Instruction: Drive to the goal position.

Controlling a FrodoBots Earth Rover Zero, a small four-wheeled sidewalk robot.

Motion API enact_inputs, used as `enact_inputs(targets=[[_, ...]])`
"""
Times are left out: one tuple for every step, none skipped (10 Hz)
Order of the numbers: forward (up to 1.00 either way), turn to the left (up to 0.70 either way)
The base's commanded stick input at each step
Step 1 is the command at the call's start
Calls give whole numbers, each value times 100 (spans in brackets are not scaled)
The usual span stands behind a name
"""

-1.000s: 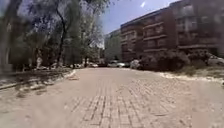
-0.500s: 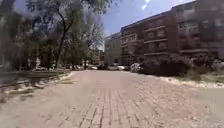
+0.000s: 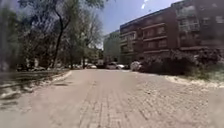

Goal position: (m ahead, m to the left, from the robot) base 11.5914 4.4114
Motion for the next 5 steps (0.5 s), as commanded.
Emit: enact_inputs(targets=[[85, 0], [85, 0], [85, 0], [85, 0], [85, 0]])
